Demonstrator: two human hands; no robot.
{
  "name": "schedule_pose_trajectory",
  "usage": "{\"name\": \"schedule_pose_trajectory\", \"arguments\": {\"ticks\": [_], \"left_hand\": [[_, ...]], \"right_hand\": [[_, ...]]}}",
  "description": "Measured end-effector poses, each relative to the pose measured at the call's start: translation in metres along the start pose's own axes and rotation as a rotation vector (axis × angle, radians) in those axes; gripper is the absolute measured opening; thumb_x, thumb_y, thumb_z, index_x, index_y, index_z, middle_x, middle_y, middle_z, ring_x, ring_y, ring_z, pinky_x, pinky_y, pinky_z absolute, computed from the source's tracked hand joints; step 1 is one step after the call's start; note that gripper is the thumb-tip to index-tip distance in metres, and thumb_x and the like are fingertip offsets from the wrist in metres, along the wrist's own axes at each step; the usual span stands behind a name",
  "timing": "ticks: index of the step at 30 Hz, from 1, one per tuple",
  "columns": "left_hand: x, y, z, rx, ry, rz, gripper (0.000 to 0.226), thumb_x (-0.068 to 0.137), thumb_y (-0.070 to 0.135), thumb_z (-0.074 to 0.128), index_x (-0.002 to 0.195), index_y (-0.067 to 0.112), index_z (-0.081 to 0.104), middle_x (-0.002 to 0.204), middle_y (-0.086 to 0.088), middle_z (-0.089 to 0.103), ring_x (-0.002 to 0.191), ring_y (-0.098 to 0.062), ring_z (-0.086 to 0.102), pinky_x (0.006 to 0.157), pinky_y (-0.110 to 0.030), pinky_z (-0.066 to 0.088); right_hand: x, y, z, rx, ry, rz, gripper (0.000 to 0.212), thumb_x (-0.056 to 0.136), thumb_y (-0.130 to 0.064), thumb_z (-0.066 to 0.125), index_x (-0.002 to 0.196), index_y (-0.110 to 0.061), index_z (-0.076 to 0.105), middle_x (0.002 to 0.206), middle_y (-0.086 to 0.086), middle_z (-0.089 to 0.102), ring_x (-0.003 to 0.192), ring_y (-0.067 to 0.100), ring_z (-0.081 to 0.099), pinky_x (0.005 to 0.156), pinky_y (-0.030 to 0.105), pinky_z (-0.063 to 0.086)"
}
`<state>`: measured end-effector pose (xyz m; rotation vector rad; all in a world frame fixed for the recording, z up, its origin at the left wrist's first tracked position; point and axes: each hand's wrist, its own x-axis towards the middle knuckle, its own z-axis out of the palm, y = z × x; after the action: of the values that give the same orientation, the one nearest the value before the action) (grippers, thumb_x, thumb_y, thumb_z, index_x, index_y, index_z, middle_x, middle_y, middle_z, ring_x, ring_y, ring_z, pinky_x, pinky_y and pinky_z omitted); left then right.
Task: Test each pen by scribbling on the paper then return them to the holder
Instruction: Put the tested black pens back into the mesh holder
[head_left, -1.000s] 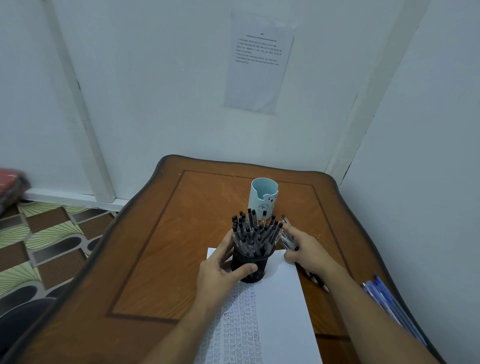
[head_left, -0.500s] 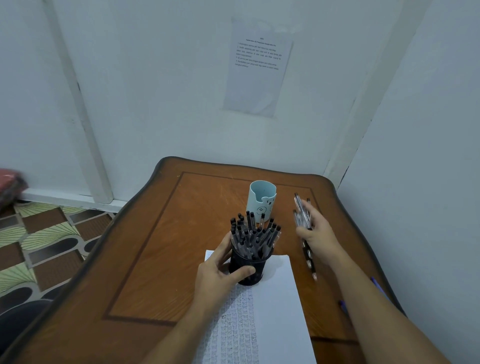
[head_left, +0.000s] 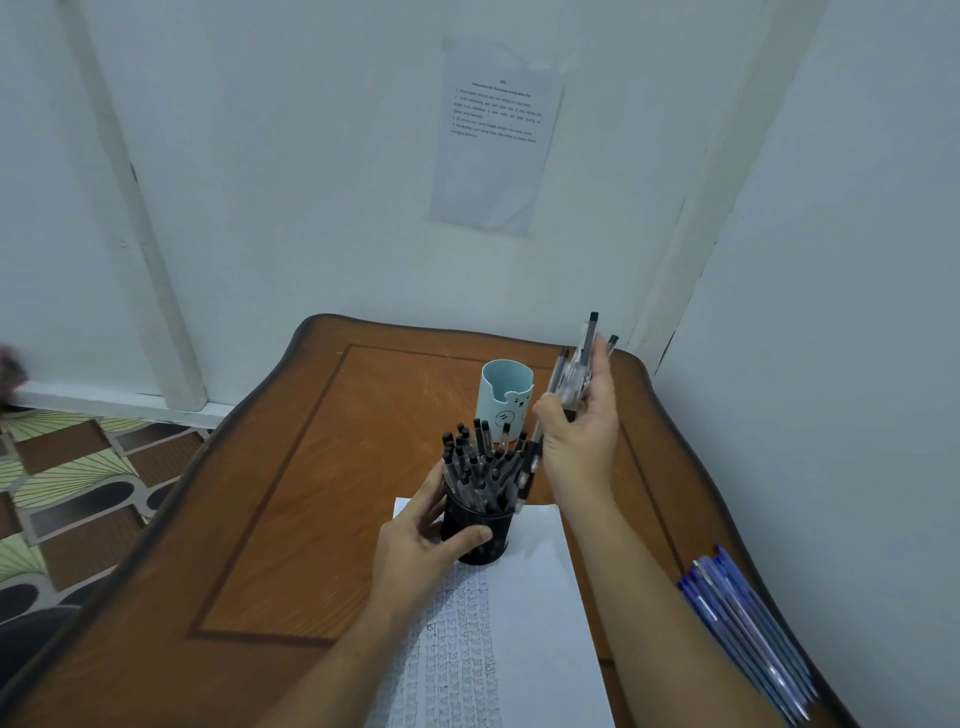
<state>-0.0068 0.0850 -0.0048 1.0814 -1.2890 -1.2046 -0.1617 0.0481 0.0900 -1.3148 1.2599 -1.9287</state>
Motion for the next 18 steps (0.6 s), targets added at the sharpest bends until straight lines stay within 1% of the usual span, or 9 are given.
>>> {"name": "schedule_pose_trajectory", "arguments": {"ticks": [1, 4, 5, 7, 8, 9, 13, 15, 18], "left_hand": [[0.000, 0.001, 0.000, 0.006, -0.003, 0.004, 0.084, 0.069, 0.006, 0.085, 0.131, 0.050, 0.048, 0.109, 0.036, 0.064, 0.106, 0.013, 0.058, 0.083, -0.013, 0.049], [0.000, 0.001, 0.000, 0.017, -0.012, 0.012, 0.084, 0.070, 0.005, 0.084, 0.129, 0.052, 0.047, 0.106, 0.040, 0.062, 0.105, 0.016, 0.057, 0.079, -0.008, 0.047], [0.000, 0.001, 0.000, 0.021, -0.015, 0.014, 0.084, 0.070, 0.005, 0.084, 0.129, 0.051, 0.047, 0.106, 0.041, 0.061, 0.105, 0.017, 0.056, 0.079, -0.007, 0.047], [0.001, 0.001, -0.001, 0.024, -0.011, 0.021, 0.083, 0.070, 0.005, 0.084, 0.129, 0.050, 0.046, 0.108, 0.040, 0.061, 0.106, 0.017, 0.056, 0.080, -0.006, 0.046], [0.002, 0.000, -0.001, 0.027, -0.008, 0.024, 0.083, 0.070, 0.005, 0.084, 0.129, 0.049, 0.046, 0.108, 0.040, 0.062, 0.106, 0.016, 0.056, 0.080, -0.006, 0.046], [0.002, -0.001, 0.000, 0.029, -0.006, 0.025, 0.083, 0.069, 0.005, 0.084, 0.129, 0.049, 0.046, 0.107, 0.040, 0.062, 0.106, 0.016, 0.056, 0.080, -0.006, 0.046], [0.003, -0.003, -0.002, 0.029, -0.013, 0.032, 0.084, 0.070, 0.007, 0.085, 0.133, 0.046, 0.047, 0.111, 0.034, 0.064, 0.108, 0.013, 0.057, 0.081, -0.007, 0.046], [0.004, -0.005, -0.002, 0.032, -0.013, 0.034, 0.084, 0.070, 0.008, 0.085, 0.133, 0.048, 0.047, 0.114, 0.031, 0.064, 0.111, 0.011, 0.057, 0.084, -0.009, 0.047], [0.005, -0.007, -0.002, 0.040, -0.007, 0.034, 0.084, 0.069, 0.009, 0.086, 0.130, 0.050, 0.046, 0.115, 0.031, 0.064, 0.112, 0.010, 0.057, 0.087, -0.011, 0.047]], "right_hand": [[-0.004, 0.003, 0.005, 0.001, 0.030, -0.020, 0.080, 0.088, 0.016, 0.054, 0.154, -0.022, 0.029, 0.130, -0.009, 0.055, 0.079, -0.009, 0.058, 0.073, 0.012, 0.050], [-0.011, 0.014, 0.016, 0.014, 0.138, -0.057, 0.081, 0.084, 0.003, 0.057, 0.150, -0.036, 0.030, 0.124, 0.009, 0.056, 0.083, 0.006, 0.057, 0.075, 0.022, 0.052], [-0.012, 0.019, 0.019, 0.002, 0.172, -0.074, 0.080, 0.083, -0.001, 0.057, 0.148, -0.039, 0.030, 0.120, 0.007, 0.056, 0.085, 0.007, 0.057, 0.077, 0.022, 0.052], [-0.015, 0.025, 0.023, -0.101, 0.203, -0.151, 0.079, 0.083, -0.001, 0.058, 0.149, -0.034, 0.029, 0.113, -0.008, 0.052, 0.090, 0.000, 0.055, 0.081, 0.014, 0.047], [-0.017, 0.029, 0.024, -0.168, 0.200, -0.198, 0.078, 0.084, 0.001, 0.058, 0.150, -0.029, 0.029, 0.110, -0.012, 0.049, 0.090, -0.002, 0.053, 0.081, 0.010, 0.044], [-0.020, 0.032, 0.024, -0.215, 0.189, -0.239, 0.077, 0.084, 0.002, 0.058, 0.150, -0.025, 0.029, 0.106, -0.009, 0.048, 0.088, -0.003, 0.051, 0.079, 0.007, 0.042], [-0.031, 0.040, 0.017, -0.284, 0.156, -0.325, 0.073, 0.087, 0.005, 0.056, 0.151, -0.016, 0.027, 0.103, 0.012, 0.046, 0.083, -0.006, 0.048, 0.076, 0.004, 0.040], [-0.036, 0.041, 0.016, -0.299, 0.128, -0.323, 0.073, 0.089, 0.001, 0.056, 0.152, -0.018, 0.025, 0.104, 0.014, 0.047, 0.081, -0.006, 0.049, 0.074, 0.004, 0.041], [-0.042, 0.044, 0.015, -0.310, 0.072, -0.298, 0.076, 0.092, -0.007, 0.056, 0.155, -0.030, 0.019, 0.111, 0.011, 0.048, 0.079, -0.001, 0.052, 0.070, 0.006, 0.043]]}}
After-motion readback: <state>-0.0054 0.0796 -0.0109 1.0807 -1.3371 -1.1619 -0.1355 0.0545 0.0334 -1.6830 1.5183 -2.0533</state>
